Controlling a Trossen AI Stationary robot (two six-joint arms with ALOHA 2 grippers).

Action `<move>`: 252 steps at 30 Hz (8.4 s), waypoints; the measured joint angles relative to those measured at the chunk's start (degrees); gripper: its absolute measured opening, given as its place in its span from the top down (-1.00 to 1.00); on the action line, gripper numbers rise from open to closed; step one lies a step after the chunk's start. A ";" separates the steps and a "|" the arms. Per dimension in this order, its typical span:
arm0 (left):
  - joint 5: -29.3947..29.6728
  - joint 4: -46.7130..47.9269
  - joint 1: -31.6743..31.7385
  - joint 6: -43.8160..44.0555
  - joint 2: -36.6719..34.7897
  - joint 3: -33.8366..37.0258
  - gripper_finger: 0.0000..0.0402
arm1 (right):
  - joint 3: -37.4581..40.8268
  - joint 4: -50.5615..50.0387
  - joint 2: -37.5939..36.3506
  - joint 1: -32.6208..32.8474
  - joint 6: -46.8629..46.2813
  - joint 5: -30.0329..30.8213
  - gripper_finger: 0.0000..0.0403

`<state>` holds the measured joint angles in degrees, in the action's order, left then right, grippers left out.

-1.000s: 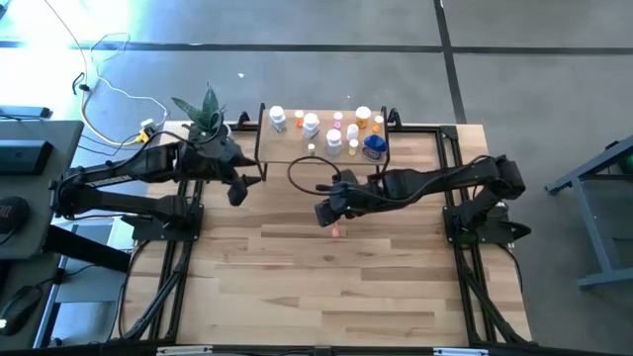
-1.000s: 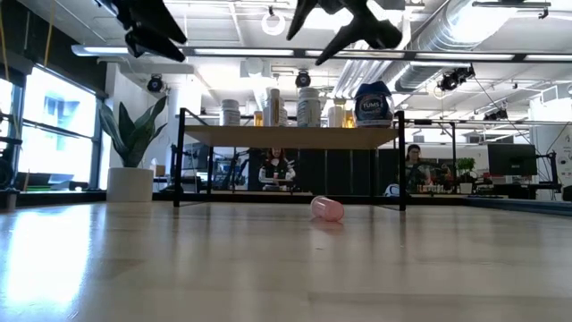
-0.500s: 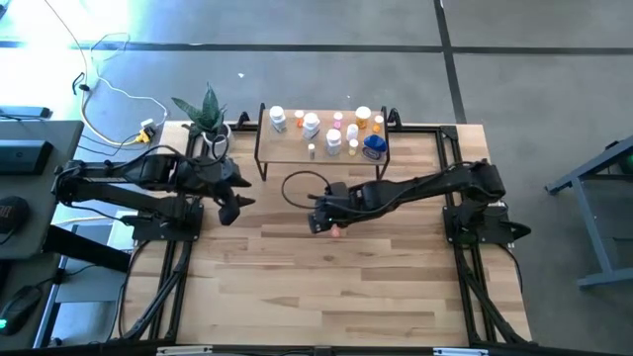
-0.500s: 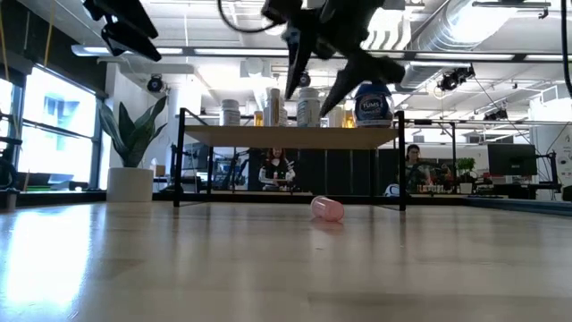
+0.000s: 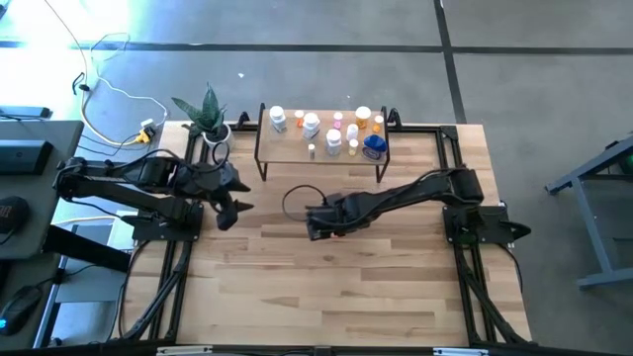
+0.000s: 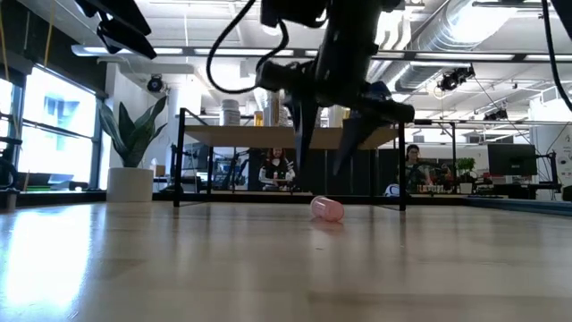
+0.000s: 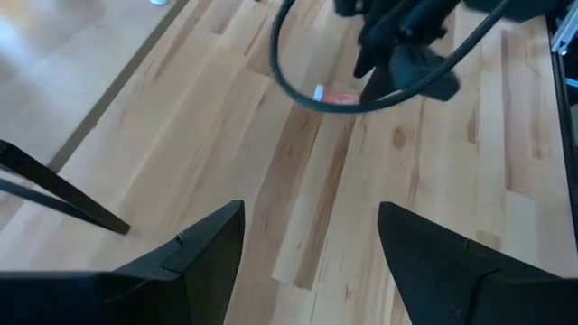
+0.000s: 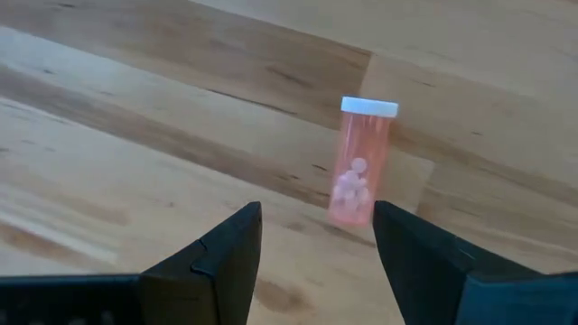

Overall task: Pick and place medicine bottles onto shelf by color
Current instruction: Put the pink pill bottle on the shelf

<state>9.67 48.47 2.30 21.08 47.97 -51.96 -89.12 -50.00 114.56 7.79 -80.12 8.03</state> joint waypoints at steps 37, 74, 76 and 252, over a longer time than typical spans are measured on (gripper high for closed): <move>-1.68 0.17 -0.61 0.21 0.02 0.00 -0.21 | -0.90 -1.94 8.55 0.10 1.31 -1.78 0.66; -16.83 -12.45 -0.61 -10.30 0.36 0.00 -0.21 | -34.56 2.02 7.74 0.46 56.86 -3.49 0.61; -16.81 -14.22 -0.61 -10.34 1.15 0.00 -0.21 | -34.56 2.27 7.74 0.46 57.89 -3.86 0.61; -8.00 28.87 33.73 -37.81 38.49 -45.36 0.46 | -34.56 -7.26 -2.47 -10.43 55.53 12.77 -0.11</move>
<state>1.67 77.34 36.03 -16.73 86.46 -97.32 -123.68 -57.26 112.09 -2.63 -24.59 20.80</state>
